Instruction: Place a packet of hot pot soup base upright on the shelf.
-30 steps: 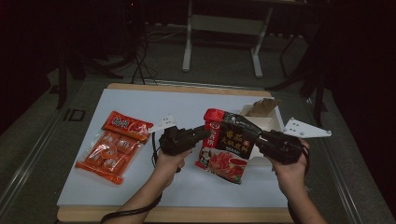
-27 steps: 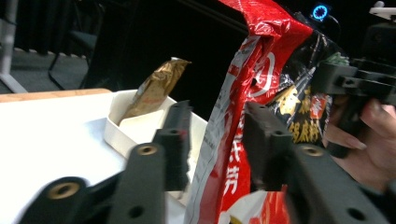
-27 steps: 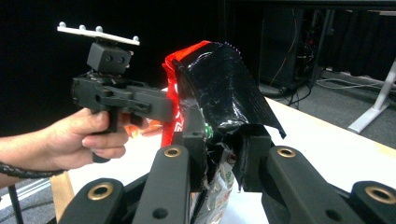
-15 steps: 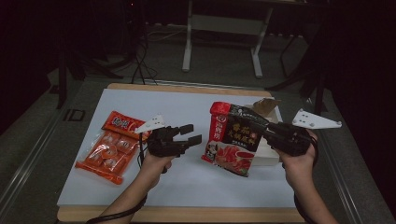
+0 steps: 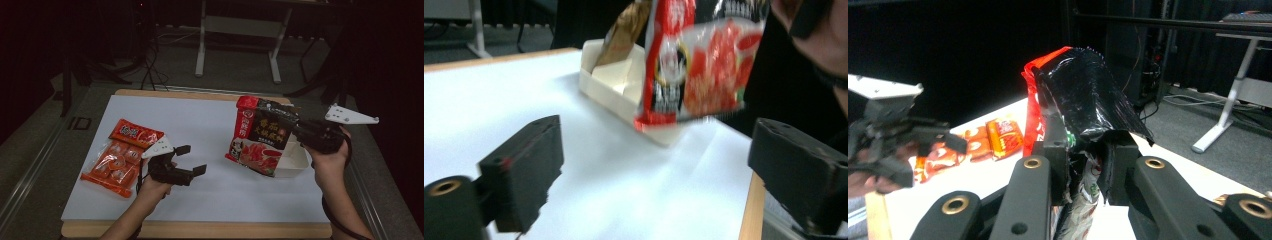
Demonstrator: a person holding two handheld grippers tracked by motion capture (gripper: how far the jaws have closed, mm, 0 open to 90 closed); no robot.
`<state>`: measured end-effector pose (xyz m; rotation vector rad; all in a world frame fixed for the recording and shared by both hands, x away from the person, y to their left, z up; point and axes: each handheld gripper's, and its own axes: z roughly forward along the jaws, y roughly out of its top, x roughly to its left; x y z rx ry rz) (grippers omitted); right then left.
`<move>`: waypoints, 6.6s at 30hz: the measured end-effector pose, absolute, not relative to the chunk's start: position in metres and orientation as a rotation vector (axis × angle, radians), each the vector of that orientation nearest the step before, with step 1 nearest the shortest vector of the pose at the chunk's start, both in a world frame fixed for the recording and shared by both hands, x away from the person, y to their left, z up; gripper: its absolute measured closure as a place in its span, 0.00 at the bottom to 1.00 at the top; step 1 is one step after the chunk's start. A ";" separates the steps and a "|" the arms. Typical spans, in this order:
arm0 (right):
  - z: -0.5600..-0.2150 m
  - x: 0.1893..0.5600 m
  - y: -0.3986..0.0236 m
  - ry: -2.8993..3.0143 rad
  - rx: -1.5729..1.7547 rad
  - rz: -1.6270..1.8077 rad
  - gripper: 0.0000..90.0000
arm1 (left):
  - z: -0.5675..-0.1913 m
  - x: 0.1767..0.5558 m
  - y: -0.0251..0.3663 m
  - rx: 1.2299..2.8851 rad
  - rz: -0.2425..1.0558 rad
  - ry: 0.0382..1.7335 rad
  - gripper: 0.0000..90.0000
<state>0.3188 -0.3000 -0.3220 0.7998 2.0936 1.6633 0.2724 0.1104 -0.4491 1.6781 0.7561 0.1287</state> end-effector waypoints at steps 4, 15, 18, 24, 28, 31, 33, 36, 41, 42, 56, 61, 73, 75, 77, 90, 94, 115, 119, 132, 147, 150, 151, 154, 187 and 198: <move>-0.321 0.327 -0.306 2.075 0.801 1.662 0.85 | -0.459 0.265 0.119 1.681 0.119 0.777 0.05; -0.313 0.348 -0.319 2.006 0.821 1.624 0.85 | -0.487 0.241 0.133 1.711 0.116 0.777 0.03; -0.311 0.354 -0.323 1.992 0.823 1.613 0.85 | -0.492 0.237 0.137 1.727 0.153 0.780 0.03; -0.308 0.365 -0.332 1.955 0.833 1.571 0.85 | -0.498 0.231 0.145 1.740 0.214 0.759 0.03; -0.310 0.372 -0.340 1.935 0.840 1.559 0.85 | -0.502 0.230 0.149 1.767 0.226 0.767 0.03; -0.312 0.378 -0.347 1.932 0.843 1.546 0.85 | -0.506 0.228 0.150 1.778 0.218 0.777 0.03; -0.314 0.381 -0.351 1.931 0.844 1.539 0.85 | -0.507 0.227 0.151 1.778 0.218 0.784 0.03; -0.317 0.385 -0.356 1.939 0.857 1.495 0.85 | -0.506 0.226 0.153 1.750 0.211 0.797 0.03; -0.324 0.394 -0.364 1.963 0.853 1.476 0.85 | -0.505 0.224 0.156 1.729 0.210 0.801 0.03; -0.325 0.395 -0.365 1.977 0.832 1.467 0.85 | -0.506 0.224 0.157 1.723 0.206 0.800 0.03; -0.336 0.411 -0.345 2.072 0.607 1.202 0.85 | -0.511 0.223 0.157 1.706 0.166 0.802 0.04; -0.343 0.417 -0.342 2.079 0.595 1.217 0.85 | -0.512 0.224 0.157 1.709 0.163 0.801 0.04; -0.366 0.429 -0.350 2.124 0.665 1.386 0.83 | -0.515 0.225 0.157 1.698 0.146 0.812 0.04; -0.368 0.430 -0.352 2.125 0.685 1.422 0.83 | -0.516 0.224 0.157 1.698 0.143 0.809 0.04; -0.370 0.430 -0.353 2.128 0.675 1.438 0.83 | -0.515 0.224 0.156 1.702 0.145 0.807 0.04; -0.389 0.430 -0.363 2.090 0.755 1.521 0.82 | -0.517 0.224 0.157 1.700 0.146 0.804 0.04; -0.392 0.429 -0.365 2.059 0.781 1.543 0.82 | -0.517 0.224 0.156 1.701 0.145 0.806 0.04; -0.403 0.416 -0.373 2.025 1.031 1.487 0.53 | -0.519 0.224 0.155 1.712 0.150 0.802 0.04; -0.387 0.410 -0.373 1.994 1.029 1.500 0.46 | -0.518 0.224 0.155 1.716 0.180 0.788 0.04; -0.350 0.383 -0.359 1.963 0.945 1.486 0.35 | -0.517 0.223 0.154 1.745 0.218 0.774 0.06; -0.333 0.355 -0.342 1.959 0.870 1.567 0.16 | -0.503 0.221 0.165 1.740 0.168 0.807 0.06; -0.329 0.348 -0.341 1.962 0.853 1.583 0.16 | -0.500 0.221 0.168 1.749 0.185 0.807 0.07; -0.329 0.348 -0.341 1.962 0.853 1.583 0.16 | -0.500 0.221 0.168 1.749 0.185 0.807 0.08; -0.330 0.341 -0.339 1.969 0.837 1.592 0.15 | -0.496 0.220 0.171 1.773 0.216 0.802 0.08; -0.406 0.255 -0.294 2.228 0.704 1.659 0.15 | -0.480 0.215 0.260 1.750 0.401 0.975 0.46; -0.421 0.232 -0.298 2.269 0.724 1.679 0.15 | -0.482 0.231 0.309 1.714 0.555 1.223 0.67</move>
